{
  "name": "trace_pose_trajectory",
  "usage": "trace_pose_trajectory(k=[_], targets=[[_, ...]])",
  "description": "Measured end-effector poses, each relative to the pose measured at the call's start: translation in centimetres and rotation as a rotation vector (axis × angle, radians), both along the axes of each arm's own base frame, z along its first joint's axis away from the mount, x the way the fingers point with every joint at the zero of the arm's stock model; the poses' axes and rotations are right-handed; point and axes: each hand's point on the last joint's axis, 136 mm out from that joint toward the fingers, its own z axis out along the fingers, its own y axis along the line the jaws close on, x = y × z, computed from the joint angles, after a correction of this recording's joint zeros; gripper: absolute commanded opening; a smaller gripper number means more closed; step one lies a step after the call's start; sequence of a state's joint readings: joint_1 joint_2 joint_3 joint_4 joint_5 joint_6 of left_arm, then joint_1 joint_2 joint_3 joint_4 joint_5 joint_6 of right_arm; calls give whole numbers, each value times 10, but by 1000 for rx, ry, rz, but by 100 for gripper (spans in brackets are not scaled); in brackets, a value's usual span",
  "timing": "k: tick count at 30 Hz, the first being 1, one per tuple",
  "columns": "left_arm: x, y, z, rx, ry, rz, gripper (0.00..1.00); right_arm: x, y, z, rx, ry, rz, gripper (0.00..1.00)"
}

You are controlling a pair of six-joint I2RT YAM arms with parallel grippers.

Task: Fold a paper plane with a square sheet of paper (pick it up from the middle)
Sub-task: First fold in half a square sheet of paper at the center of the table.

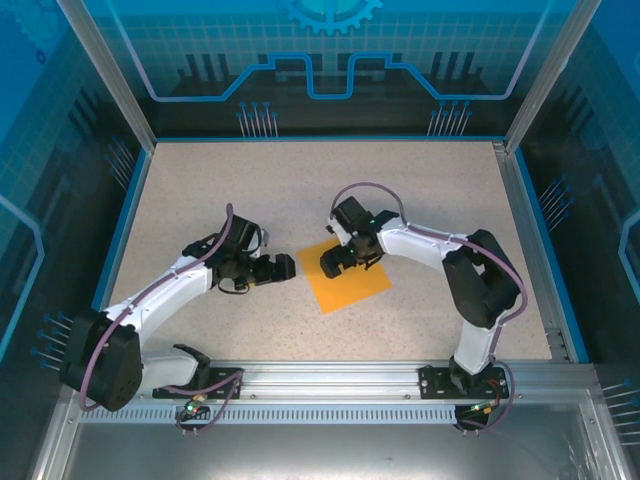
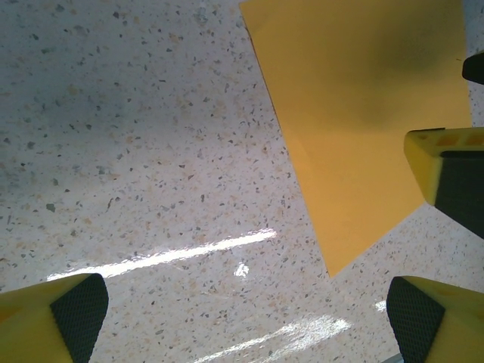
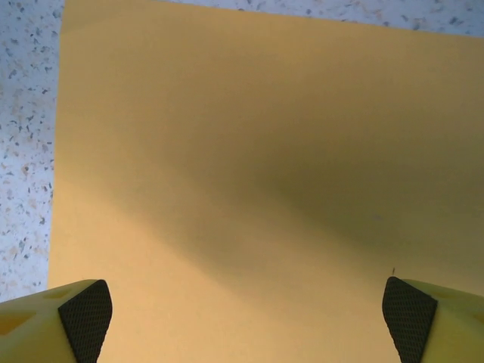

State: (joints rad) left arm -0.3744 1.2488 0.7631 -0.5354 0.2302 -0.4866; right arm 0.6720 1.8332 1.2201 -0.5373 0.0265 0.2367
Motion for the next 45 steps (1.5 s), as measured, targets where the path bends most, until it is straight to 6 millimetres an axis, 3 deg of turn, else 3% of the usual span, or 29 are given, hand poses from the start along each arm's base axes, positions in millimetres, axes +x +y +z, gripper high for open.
trace_pose_trajectory(k=[19, 45], targets=[[-2, -2, -9, -4, 25, -20, 99, -11, -2, -28, -107, 56, -99, 94], [-3, -7, -14, -27, 49, -34, 99, -5, 1, -33, -191, 24, -142, 80]])
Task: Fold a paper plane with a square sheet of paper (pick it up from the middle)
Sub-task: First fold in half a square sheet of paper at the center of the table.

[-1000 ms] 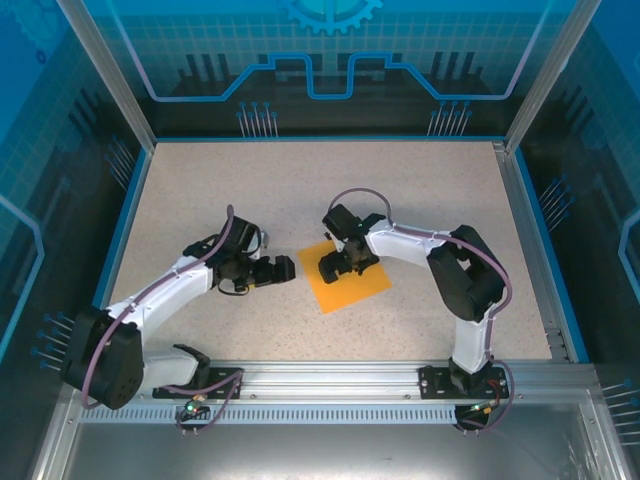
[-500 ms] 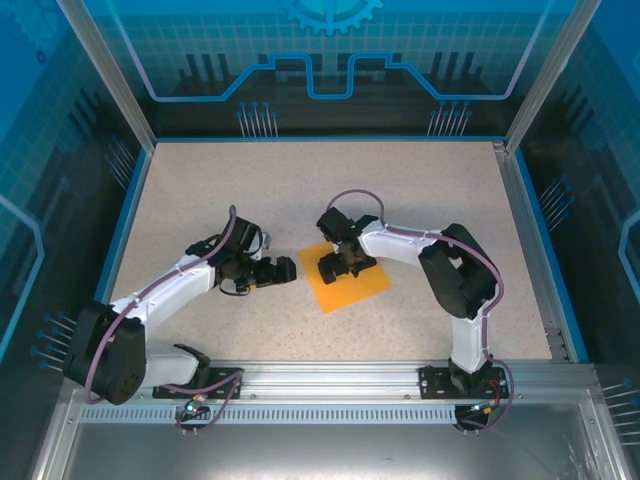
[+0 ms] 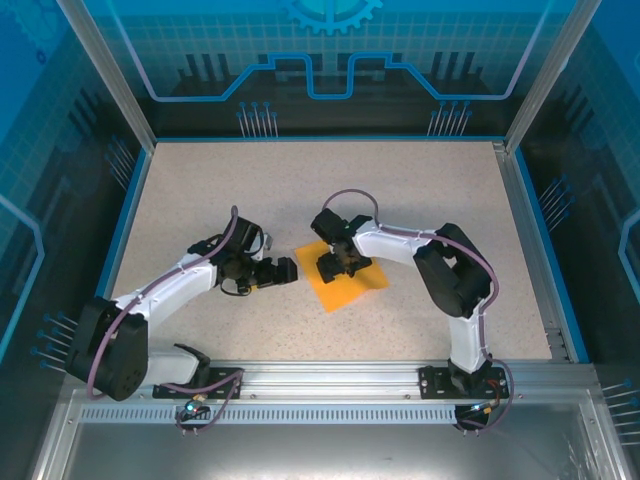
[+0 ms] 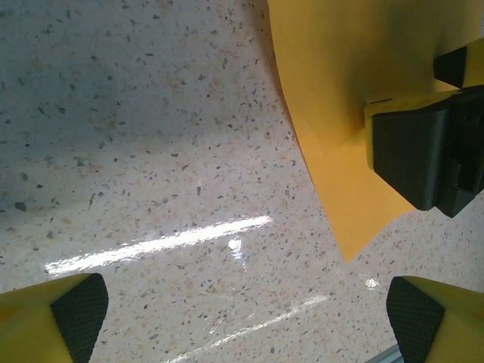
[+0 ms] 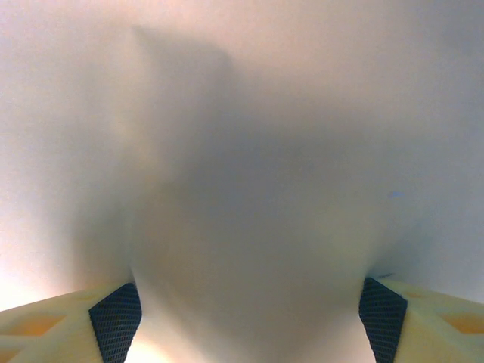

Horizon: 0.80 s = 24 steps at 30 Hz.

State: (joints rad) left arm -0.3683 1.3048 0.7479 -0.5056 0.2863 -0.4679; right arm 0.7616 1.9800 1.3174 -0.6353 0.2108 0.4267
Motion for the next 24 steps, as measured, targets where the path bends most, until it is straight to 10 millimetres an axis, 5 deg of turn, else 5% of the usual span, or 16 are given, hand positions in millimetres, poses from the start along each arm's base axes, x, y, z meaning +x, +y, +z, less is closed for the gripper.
trace_pose_trajectory(k=[6, 24], targets=[[1, -1, 0, -2, -6, 0, 99, -1, 3, 1, -1, -8, 6, 72], [1, -2, -5, -1, 11, -6, 99, 12, 4, 26, -8, -93, 2, 87]])
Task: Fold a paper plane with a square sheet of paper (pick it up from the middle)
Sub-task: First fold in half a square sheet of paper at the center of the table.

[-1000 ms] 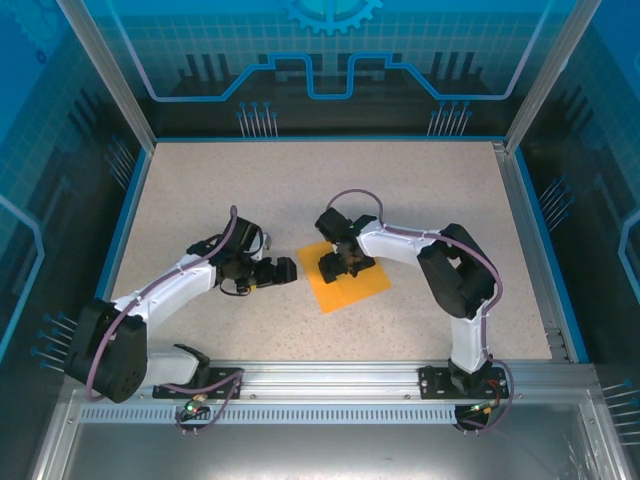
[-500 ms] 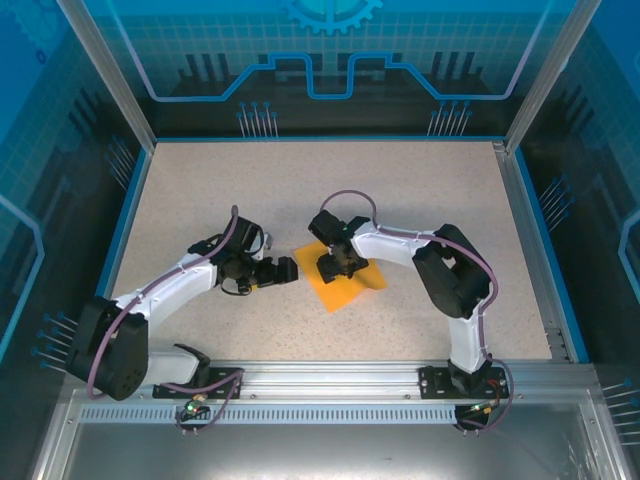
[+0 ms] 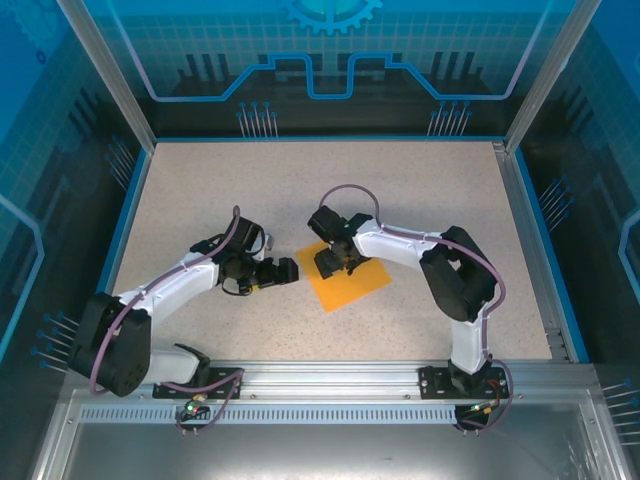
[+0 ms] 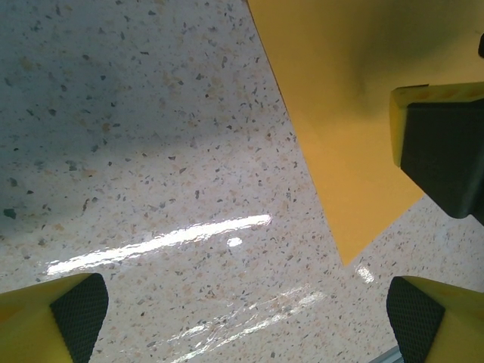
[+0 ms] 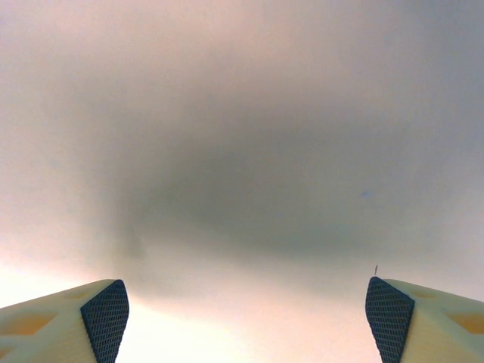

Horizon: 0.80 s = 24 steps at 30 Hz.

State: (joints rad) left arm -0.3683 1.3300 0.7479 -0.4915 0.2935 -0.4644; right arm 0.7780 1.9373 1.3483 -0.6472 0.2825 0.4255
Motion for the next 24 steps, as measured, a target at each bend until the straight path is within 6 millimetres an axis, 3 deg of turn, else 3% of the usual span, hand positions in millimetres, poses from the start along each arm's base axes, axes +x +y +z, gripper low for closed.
trace_pose_trajectory(k=[5, 12, 24], targets=[[0, 0, 0, 0, -1, -1, 99, 9, 7, 2, 26, -6, -6, 88], [0, 0, 0, 0, -1, -1, 99, 14, 5, -22, 24, 49, -24, 87], [0, 0, 0, 0, -1, -1, 99, 20, 11, -25, 47, 61, -31, 79]])
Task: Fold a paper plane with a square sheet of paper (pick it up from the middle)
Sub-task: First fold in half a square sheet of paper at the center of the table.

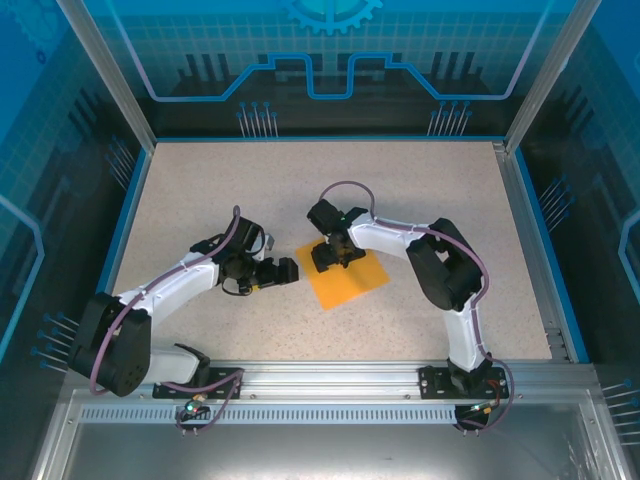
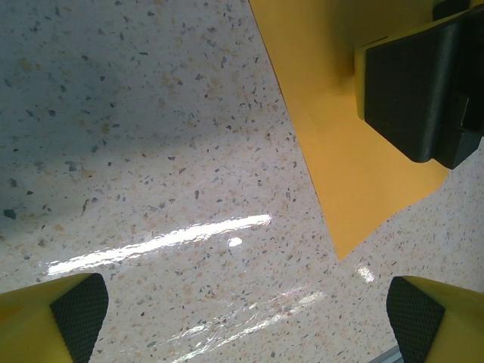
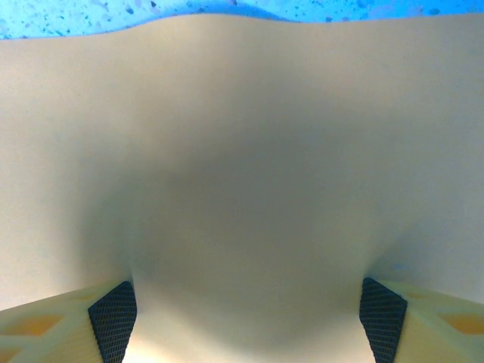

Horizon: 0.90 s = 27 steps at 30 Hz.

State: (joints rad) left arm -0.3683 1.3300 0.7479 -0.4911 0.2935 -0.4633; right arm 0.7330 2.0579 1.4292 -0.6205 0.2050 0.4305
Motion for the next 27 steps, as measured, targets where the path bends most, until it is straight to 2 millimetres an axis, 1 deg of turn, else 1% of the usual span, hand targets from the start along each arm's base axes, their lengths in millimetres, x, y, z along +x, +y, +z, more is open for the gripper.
trace_pose_trajectory(k=[4, 13, 16, 23, 27], targets=[[-1, 0, -3, 4, 12, 0, 99, 1, 1, 0, 3, -3, 0, 77], [-1, 0, -9, 10, 30, 0, 99, 4, 3, 2, 15, -18, -4, 63], [-1, 0, -9, 10, 31, 0, 99, 4, 3, 2, 14, -21, -3, 57], [-2, 0, -9, 8, 32, -1, 99, 2, -2, 4, 2, -26, -3, 39], [-2, 0, -9, 9, 33, -1, 99, 0, -5, 4, -2, -27, -4, 32]])
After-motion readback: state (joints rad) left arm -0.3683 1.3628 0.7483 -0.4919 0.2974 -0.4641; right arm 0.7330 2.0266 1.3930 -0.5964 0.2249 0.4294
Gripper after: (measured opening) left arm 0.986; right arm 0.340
